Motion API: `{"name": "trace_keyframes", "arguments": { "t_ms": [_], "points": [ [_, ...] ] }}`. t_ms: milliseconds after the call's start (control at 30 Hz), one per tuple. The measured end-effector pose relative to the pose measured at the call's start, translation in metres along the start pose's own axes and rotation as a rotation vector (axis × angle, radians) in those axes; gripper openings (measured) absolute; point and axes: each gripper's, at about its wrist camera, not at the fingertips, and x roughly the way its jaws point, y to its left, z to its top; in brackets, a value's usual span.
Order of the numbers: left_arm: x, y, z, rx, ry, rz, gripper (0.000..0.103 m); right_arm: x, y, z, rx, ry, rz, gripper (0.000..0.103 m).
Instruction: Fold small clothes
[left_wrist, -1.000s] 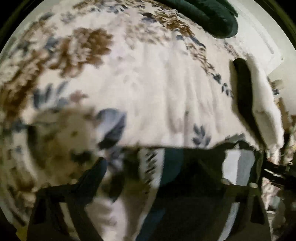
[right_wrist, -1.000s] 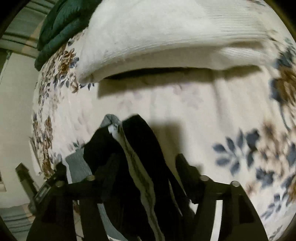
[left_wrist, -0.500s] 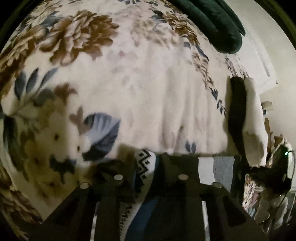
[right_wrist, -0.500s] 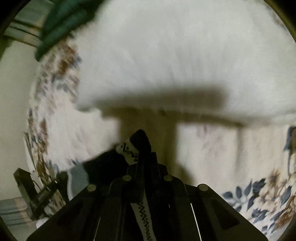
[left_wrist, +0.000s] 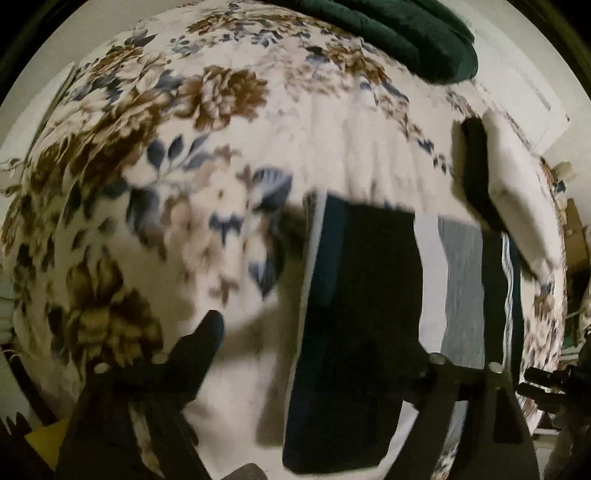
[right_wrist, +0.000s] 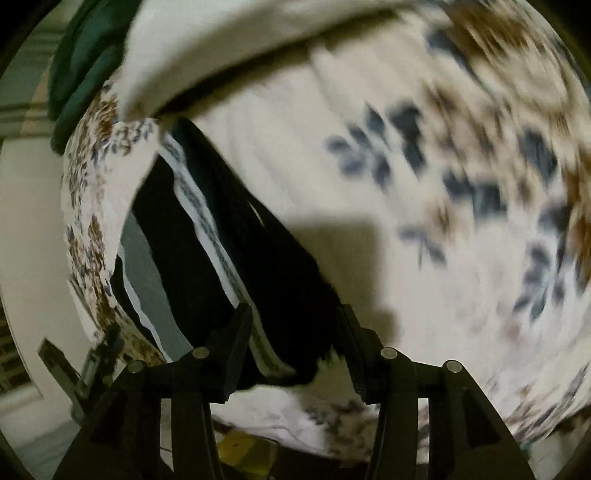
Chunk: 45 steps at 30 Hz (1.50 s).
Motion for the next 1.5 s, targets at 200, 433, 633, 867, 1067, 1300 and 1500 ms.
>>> {"name": "trace_keyframes", "arguments": {
  "t_ms": [200, 433, 633, 867, 1067, 1300, 1500],
  "points": [
    [0.008, -0.009, -0.034, 0.002, 0.065, 0.014, 0.09, 0.036, -0.009, -0.028, 0.12, 0.018, 0.121, 0.011],
    [0.006, -0.002, -0.057, -0.033, 0.092, 0.009, 0.09, 0.0, -0.009, -0.041, 0.044, -0.11, -0.076, 0.009],
    [-0.001, 0.008, -0.067, -0.061, 0.089, -0.003, 0.09, 0.03, -0.042, -0.047, 0.188, 0.024, 0.05, 0.052],
    [0.005, 0.02, -0.082, -0.114, 0.125, -0.045, 0.09, 0.082, -0.058, -0.073, 0.319, 0.093, 0.294, 0.064],
    [0.008, 0.026, -0.085, -0.125, 0.124, -0.08, 0.09, 0.066, -0.016, -0.073, 0.118, -0.102, 0.283, 0.015],
    [0.009, 0.03, -0.075, -0.123, 0.104, -0.132, 0.09, 0.073, -0.028, -0.078, 0.032, 0.001, 0.136, 0.058],
    [0.033, 0.023, -0.047, -0.061, 0.079, -0.251, 0.09, 0.037, -0.034, -0.036, -0.114, -0.03, 0.21, 0.078]
  ]
}}
